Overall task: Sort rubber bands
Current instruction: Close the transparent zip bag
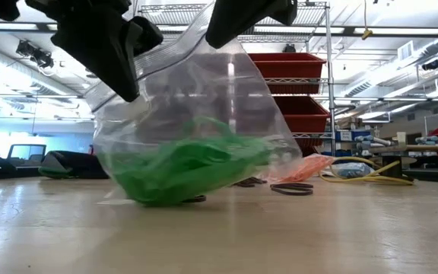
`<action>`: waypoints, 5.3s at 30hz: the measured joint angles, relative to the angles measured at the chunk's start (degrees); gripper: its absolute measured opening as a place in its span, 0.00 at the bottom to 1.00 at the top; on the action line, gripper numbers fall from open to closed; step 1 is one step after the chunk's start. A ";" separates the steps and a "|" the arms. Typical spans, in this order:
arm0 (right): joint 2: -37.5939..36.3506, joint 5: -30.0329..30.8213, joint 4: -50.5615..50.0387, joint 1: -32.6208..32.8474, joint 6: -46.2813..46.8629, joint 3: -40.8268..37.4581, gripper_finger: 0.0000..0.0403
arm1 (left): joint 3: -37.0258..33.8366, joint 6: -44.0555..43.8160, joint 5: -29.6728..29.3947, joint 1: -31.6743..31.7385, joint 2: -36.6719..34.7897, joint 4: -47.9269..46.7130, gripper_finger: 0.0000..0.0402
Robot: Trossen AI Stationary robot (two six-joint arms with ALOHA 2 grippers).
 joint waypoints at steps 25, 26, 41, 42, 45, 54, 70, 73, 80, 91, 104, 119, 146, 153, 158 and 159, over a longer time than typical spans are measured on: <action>0.00 0.05 0.00 0.00 0.02 0.00 0.00 | 0.00 -0.75 -0.68 -0.72 -0.02 -6.48 0.22; 0.00 0.05 0.00 0.00 0.02 0.00 0.00 | 0.00 -0.75 -0.68 -0.72 -0.02 -6.73 0.22; 0.00 0.10 -0.02 0.00 0.02 0.00 0.00 | -6.17 -0.79 -0.18 -0.63 -0.04 -4.55 0.14; 0.00 0.10 0.00 -0.02 0.02 0.00 0.00 | -6.46 -0.84 0.16 -0.62 -0.04 -3.47 0.11; 0.00 0.07 0.00 -0.02 0.02 0.00 0.00 | -6.60 -1.80 1.13 -0.62 -0.04 -1.43 0.04; -0.02 0.05 0.01 -0.04 0.13 0.00 0.00 | -6.57 -2.23 0.87 -0.28 -0.27 -0.73 0.04; -0.02 -0.22 0.04 -0.07 0.08 0.00 0.00 | -6.36 -2.07 2.82 -0.33 -1.08 0.03 0.32; -0.02 -0.39 0.05 -0.07 0.08 0.00 0.00 | -6.32 -1.89 2.84 -0.33 -1.74 0.61 0.33; -0.02 -0.52 0.06 -0.07 0.02 0.00 0.00 | -6.29 -0.94 3.11 -0.28 -2.25 0.64 0.25; -0.02 3.45 -0.34 -0.04 0.00 0.00 0.00 | -6.38 -0.21 3.41 -0.28 -2.25 2.37 0.01; -0.02 7.98 -14.33 6.87 14.78 0.00 0.00 | -2.02 2.89 1.86 0.01 -2.27 0.58 0.00; -0.02 16.25 -36.29 19.65 46.19 0.00 0.00 | 12.33 19.54 5.55 15.04 -2.27 -0.87 0.00; -0.06 18.98 -37.05 25.96 76.36 -20.77 0.00 | 55.73 34.96 41.94 49.76 32.63 -3.94 0.00; -0.03 19.02 -36.99 24.98 76.84 -21.45 0.00 | 62.93 29.78 39.12 54.88 42.42 1.37 0.01; -0.02 19.06 -36.85 24.75 78.29 -21.44 0.00 | 62.99 22.21 39.20 56.84 43.04 3.89 0.05; -0.02 19.06 -36.87 24.70 78.47 -21.44 0.00 | 62.99 20.69 40.00 57.20 43.04 4.25 0.07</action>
